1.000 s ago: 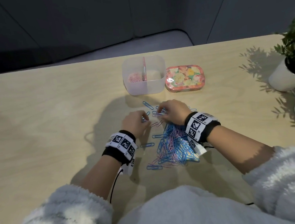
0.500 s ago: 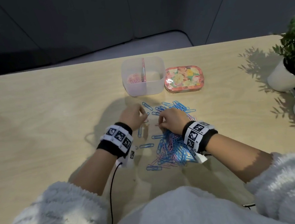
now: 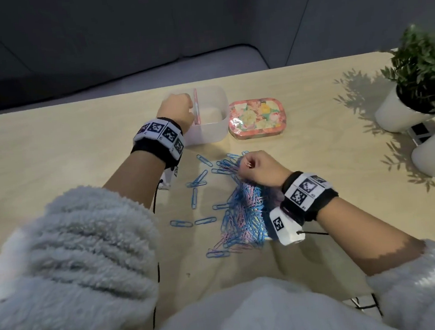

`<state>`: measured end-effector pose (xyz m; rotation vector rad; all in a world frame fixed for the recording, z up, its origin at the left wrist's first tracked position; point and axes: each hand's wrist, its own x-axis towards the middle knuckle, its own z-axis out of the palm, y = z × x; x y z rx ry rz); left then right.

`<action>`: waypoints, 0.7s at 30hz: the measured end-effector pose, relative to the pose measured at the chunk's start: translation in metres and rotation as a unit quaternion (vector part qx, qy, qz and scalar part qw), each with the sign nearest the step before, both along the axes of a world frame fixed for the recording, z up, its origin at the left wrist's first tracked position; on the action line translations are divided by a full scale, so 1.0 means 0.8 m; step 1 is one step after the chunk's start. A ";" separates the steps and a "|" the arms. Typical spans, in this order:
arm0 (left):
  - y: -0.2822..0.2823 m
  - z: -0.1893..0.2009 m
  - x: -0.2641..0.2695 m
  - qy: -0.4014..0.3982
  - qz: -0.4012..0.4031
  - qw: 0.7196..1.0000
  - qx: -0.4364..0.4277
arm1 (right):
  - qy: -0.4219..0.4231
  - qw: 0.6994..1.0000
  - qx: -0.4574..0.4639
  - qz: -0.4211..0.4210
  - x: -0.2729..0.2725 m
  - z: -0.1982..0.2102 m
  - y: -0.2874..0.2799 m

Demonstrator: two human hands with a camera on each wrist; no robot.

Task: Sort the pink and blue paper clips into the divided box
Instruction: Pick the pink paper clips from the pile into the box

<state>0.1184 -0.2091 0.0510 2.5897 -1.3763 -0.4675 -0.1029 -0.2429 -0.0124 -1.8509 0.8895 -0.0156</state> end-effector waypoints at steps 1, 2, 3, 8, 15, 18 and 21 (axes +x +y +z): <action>0.004 0.002 -0.005 -0.003 -0.004 1.000 -0.029 | -0.012 0.999 0.024 -0.033 -0.006 0.003 -0.007; 0.009 0.002 -0.012 -0.015 -0.010 0.997 -0.079 | -0.020 0.997 0.049 -0.064 -0.011 0.004 -0.015; 0.015 0.000 -0.022 -0.036 -0.024 0.988 -0.148 | -0.026 0.993 0.075 -0.091 -0.016 0.004 -0.021; 0.051 -0.053 -0.081 0.024 -0.149 0.983 -0.105 | -0.048 0.961 0.181 -0.206 -0.023 0.000 -0.040; 0.057 -0.098 -0.100 0.073 -0.142 0.987 -0.011 | 0.020 0.974 0.082 -0.212 -0.009 -0.015 -0.026; 0.059 -0.097 -0.101 0.062 -0.152 0.986 -0.005 | 0.121 0.983 -0.088 -0.111 0.004 -0.022 -0.016; 0.065 -0.095 -0.099 0.044 -0.177 0.983 0.008 | 0.146 0.980 -0.113 -0.078 0.013 -0.021 -0.013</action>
